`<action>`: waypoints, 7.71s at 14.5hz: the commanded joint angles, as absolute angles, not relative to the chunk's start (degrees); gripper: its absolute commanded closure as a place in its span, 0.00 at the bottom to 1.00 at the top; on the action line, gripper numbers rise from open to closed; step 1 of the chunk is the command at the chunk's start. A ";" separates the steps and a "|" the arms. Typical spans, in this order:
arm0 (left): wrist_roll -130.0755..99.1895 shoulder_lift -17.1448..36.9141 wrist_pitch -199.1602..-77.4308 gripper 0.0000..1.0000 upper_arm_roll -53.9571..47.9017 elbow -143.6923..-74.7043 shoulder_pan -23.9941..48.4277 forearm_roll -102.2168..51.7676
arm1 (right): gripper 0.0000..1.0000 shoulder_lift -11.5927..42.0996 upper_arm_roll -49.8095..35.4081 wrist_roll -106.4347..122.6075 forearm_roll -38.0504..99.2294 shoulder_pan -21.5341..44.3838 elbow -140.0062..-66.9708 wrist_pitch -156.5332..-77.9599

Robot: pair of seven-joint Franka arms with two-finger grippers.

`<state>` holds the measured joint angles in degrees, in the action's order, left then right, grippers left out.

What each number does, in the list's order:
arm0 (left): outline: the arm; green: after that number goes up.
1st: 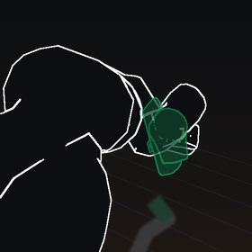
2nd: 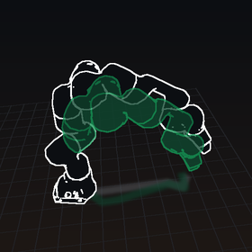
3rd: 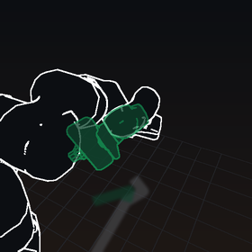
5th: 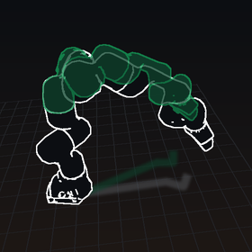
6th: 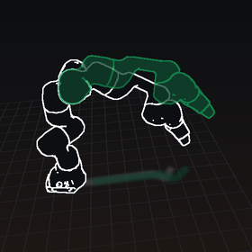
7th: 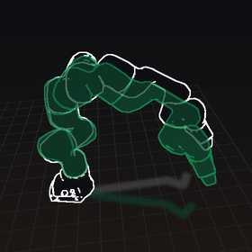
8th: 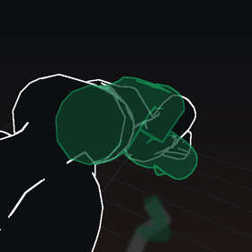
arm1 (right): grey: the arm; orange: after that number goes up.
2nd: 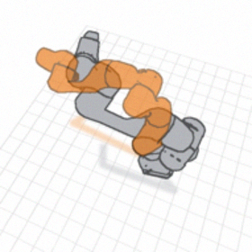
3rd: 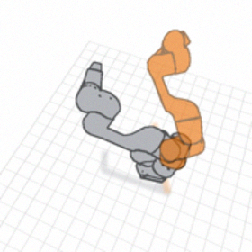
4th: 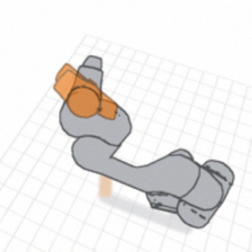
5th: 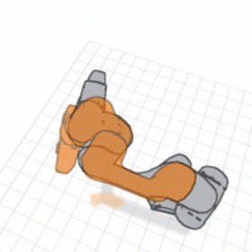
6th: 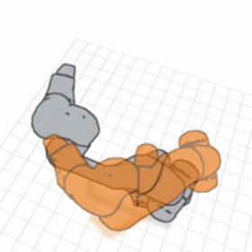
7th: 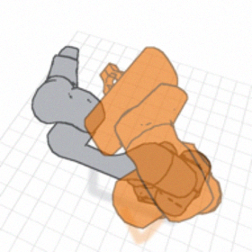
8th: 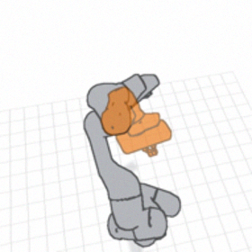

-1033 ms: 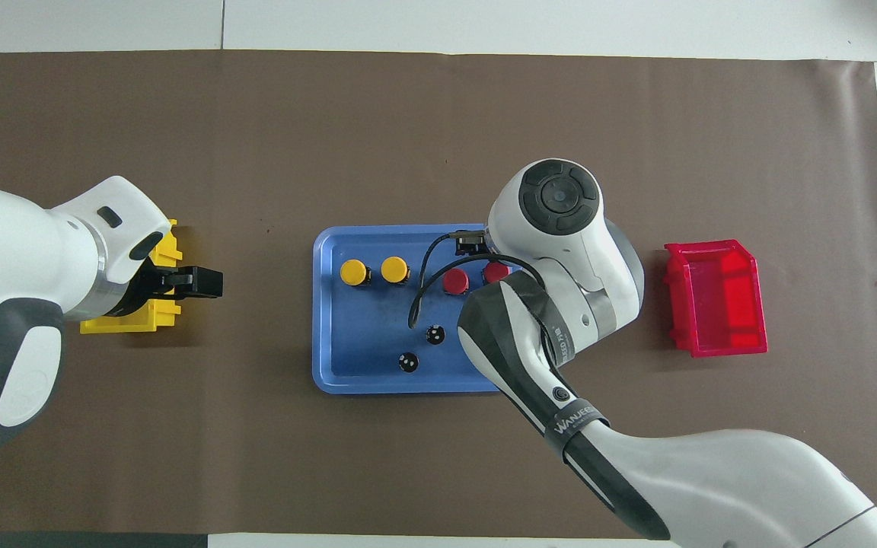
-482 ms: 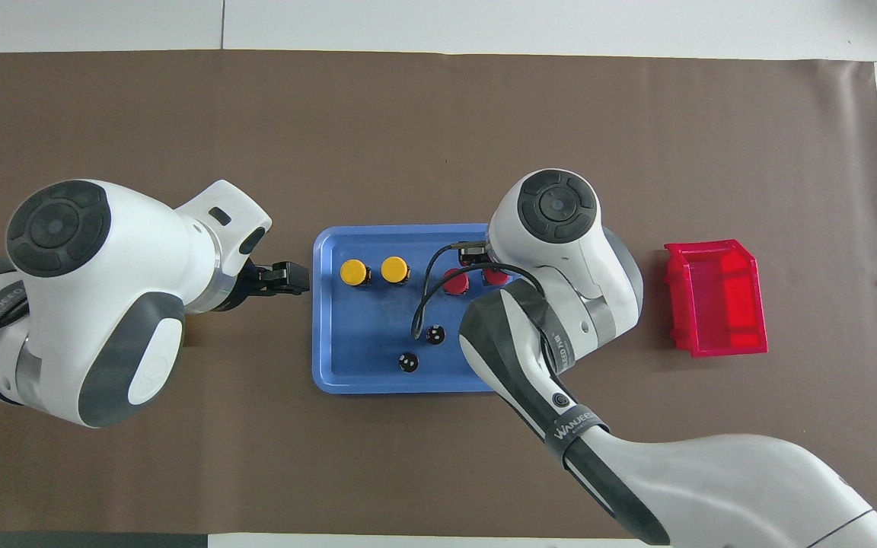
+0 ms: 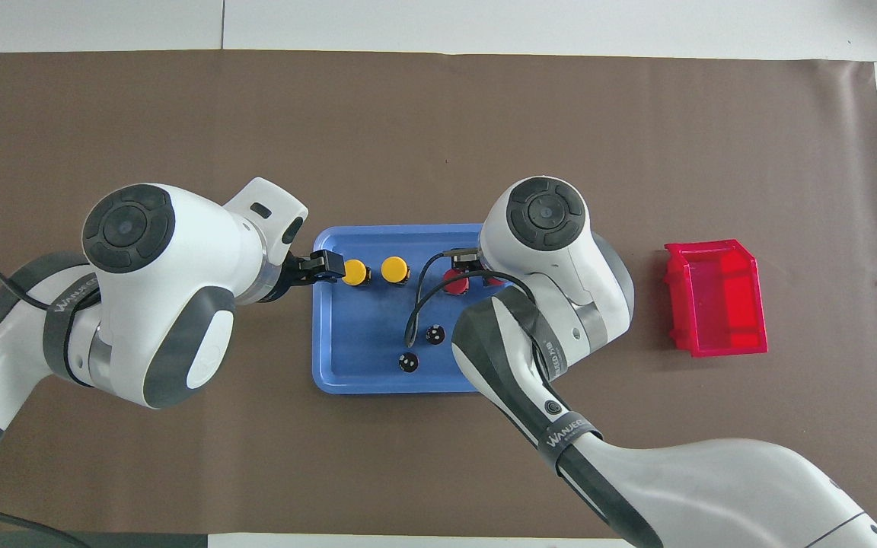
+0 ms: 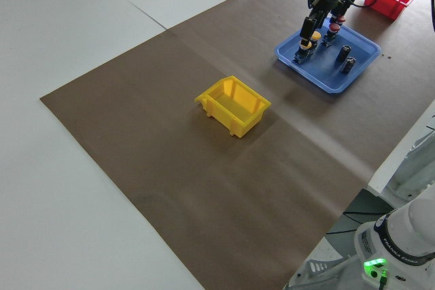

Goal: Sort red and yellow buttons by color

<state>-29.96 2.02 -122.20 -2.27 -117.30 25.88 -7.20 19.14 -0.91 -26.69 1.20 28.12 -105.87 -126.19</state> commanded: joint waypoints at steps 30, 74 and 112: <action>-34.72 12.04 -134.65 0.86 -1.49 -116.63 31.73 -8.61 | 0.71 -4.04 -0.53 13.54 2.11 -5.62 -125.75 -115.30; 10.28 -2.90 -125.86 0.74 -0.53 -132.01 -2.37 -2.72 | 0.30 16.43 -2.20 -32.43 0.89 30.40 -100.63 -126.11; 5.37 -6.32 -108.01 0.10 -1.31 -120.14 -0.97 -2.81 | 0.68 18.11 -2.29 -30.06 -0.88 29.45 -104.78 -127.20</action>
